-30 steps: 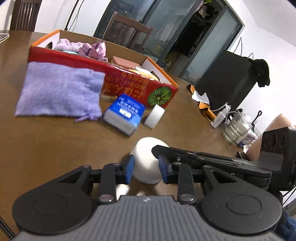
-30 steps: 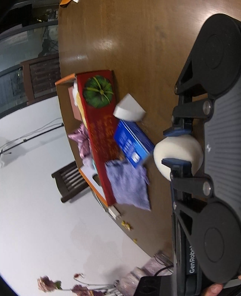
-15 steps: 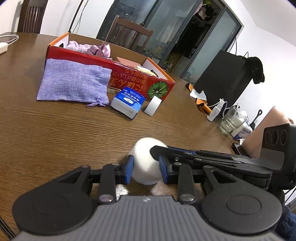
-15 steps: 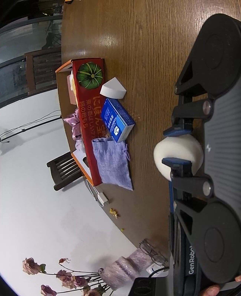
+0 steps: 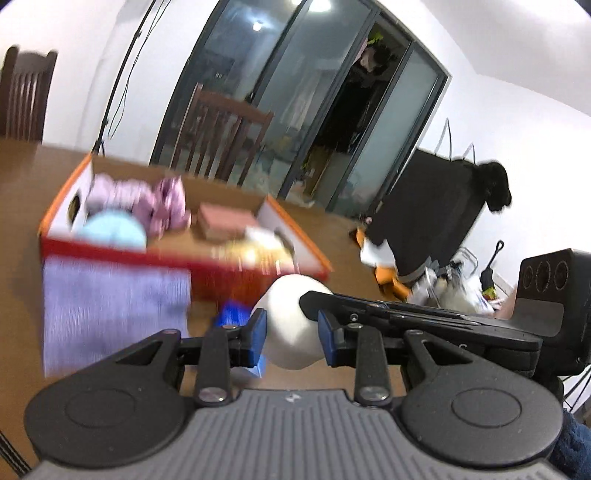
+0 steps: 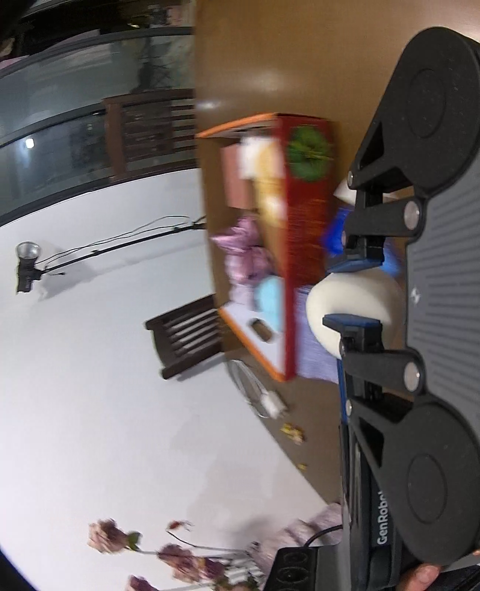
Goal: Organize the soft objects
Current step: 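Carry the white sponge into the box and open the right tool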
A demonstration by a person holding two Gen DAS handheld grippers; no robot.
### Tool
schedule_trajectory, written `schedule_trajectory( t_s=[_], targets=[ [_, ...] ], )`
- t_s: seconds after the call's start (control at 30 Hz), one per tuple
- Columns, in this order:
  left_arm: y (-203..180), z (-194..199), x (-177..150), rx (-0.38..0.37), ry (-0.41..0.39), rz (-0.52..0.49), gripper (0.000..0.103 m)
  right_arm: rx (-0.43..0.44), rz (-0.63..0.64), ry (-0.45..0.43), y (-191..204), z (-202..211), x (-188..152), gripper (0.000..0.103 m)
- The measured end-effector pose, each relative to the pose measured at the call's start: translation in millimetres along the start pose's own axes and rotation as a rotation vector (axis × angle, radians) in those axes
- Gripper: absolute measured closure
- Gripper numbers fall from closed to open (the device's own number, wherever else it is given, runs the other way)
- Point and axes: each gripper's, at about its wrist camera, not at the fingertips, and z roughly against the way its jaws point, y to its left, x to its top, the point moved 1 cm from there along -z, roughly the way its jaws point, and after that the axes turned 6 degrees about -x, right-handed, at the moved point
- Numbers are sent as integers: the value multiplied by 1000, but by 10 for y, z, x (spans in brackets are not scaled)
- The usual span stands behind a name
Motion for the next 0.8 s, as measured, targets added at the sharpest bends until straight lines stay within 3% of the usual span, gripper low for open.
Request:
schedule_trajectory(
  t_s=[0.17, 0.27, 0.37, 0.43, 0.47, 0.53, 0.63, 0.7, 0.8],
  targets=[
    [348, -507, 593, -3, 8, 32, 73, -14, -20, -10, -228, -555, 600, 78],
    [648, -845, 855, 23, 47, 66, 73, 3, -89, 39, -454, -1005, 846, 78],
    [950, -1120, 981, 57, 89, 96, 72, 11, -129, 99, -602, -1465, 963, 78],
    [1163, -1293, 1002, 94, 116, 122, 70, -18, -98, 137, -620, -1754, 987, 77],
    [1236, -1347, 1002, 132, 112, 128, 64, -48, -89, 157, -621, -1901, 983, 77],
    [1285, -1400, 1001, 200, 112, 95, 61, -98, -86, 198, -631, -2118, 955, 77],
    [1277, -1351, 971, 185, 88, 37, 56, -82, -100, 207, -653, -2204, 910, 76],
    [1248, -1318, 959, 188, 75, 8, 54, -85, -91, 191, -646, -2179, 882, 69],
    [1192, -1281, 963, 190, 69, -8, 53, -100, -77, 175, -614, -2132, 872, 66]
  ],
)
